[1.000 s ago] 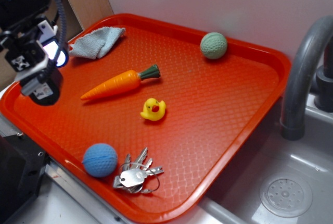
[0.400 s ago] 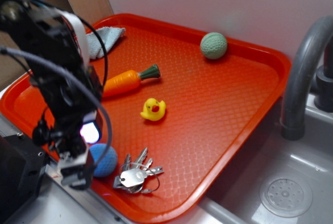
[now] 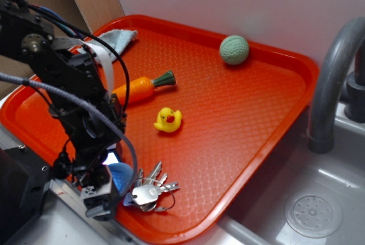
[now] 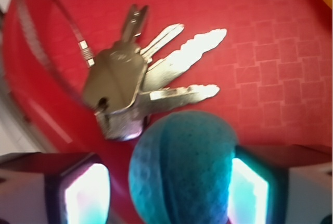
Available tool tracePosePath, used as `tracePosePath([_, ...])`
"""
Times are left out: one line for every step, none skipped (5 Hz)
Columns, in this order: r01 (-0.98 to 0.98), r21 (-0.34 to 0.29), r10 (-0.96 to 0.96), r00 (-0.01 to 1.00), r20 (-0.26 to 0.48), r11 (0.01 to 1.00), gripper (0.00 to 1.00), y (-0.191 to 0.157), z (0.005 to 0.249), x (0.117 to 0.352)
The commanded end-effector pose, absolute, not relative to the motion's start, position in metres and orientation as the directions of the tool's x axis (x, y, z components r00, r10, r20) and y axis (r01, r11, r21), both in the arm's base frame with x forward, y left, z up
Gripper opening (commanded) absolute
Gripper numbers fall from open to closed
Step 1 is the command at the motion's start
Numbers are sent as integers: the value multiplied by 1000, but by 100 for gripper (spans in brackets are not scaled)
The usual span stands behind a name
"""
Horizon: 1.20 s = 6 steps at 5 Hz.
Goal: Grab the blue ball.
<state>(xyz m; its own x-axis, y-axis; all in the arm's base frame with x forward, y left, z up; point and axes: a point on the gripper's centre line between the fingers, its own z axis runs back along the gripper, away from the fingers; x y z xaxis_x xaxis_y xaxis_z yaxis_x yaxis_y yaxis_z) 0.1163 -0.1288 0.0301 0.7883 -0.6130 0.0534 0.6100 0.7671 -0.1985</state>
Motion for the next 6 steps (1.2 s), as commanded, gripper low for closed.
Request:
tracePosePath([569,-171,-565,822,73,804,0,-118,50,117])
tracePosePath([461,-99,-451,886,111,882,0,-87,95,135])
tracePosePath([305,-43,-289,933,215,951,0,-49,146,147])
tracePosePath([161,-10,-154,959,236,987,0,-22,181,162])
tracePosePath([2,65,-14,981,193,998,0,-9,199,177])
tracePosePath([-15,43,7,986,166,999,0,-9,209,184])
